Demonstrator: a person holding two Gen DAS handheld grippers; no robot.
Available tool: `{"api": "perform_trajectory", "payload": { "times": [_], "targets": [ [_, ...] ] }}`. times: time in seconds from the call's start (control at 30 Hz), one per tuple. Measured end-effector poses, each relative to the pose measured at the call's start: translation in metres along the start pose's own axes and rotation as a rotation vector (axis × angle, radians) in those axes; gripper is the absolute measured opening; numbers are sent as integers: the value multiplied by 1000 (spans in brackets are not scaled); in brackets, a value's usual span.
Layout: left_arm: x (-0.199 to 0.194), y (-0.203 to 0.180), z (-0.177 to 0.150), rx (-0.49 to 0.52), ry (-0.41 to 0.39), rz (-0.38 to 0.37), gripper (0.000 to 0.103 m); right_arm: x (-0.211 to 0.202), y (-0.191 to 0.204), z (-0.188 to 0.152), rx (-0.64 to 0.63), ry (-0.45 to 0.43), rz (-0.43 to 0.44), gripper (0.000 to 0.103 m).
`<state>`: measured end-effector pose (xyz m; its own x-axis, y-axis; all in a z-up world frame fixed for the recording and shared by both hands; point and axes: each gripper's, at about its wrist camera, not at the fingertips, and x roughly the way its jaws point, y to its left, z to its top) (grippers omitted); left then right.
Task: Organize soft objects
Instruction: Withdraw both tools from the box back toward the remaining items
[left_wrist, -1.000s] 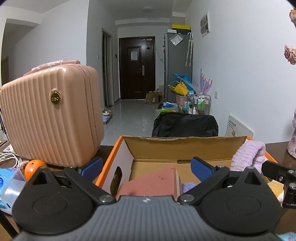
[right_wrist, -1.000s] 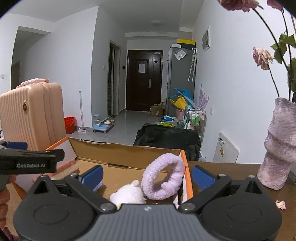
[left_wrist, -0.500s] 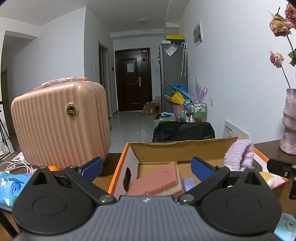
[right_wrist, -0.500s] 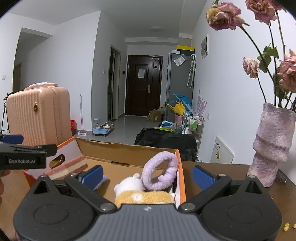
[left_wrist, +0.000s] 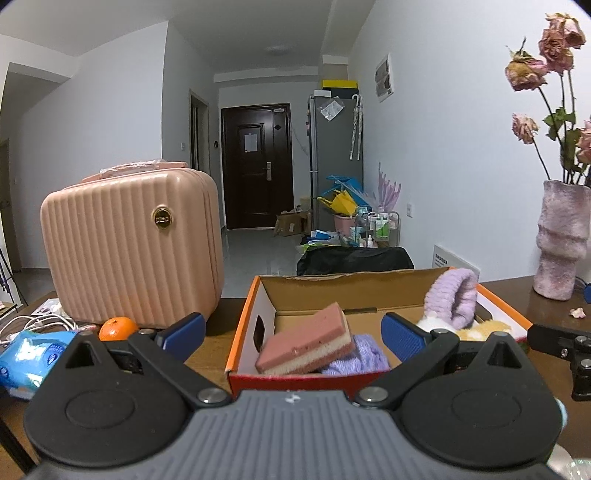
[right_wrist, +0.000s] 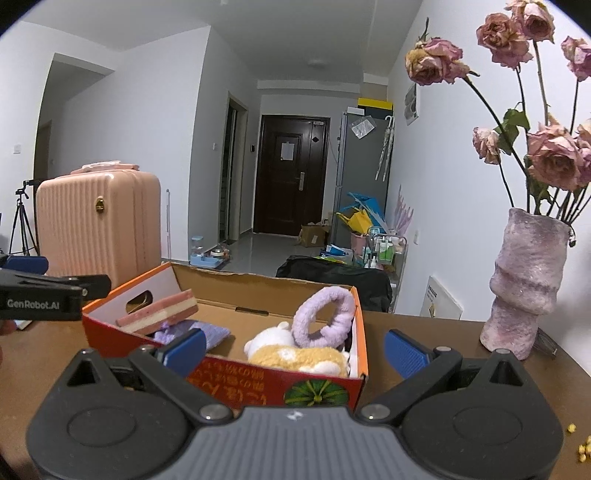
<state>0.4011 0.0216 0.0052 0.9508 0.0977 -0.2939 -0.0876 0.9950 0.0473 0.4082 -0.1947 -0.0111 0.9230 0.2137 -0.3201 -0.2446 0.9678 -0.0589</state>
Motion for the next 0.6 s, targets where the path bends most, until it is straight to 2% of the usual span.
{"api": "perform_trajectory", "payload": {
  "times": [0.6],
  "targets": [
    [-77, 9, -25, -17, -3, -28, 103, -74, 10, -32, 23, -12, 13, 103]
  ]
}}
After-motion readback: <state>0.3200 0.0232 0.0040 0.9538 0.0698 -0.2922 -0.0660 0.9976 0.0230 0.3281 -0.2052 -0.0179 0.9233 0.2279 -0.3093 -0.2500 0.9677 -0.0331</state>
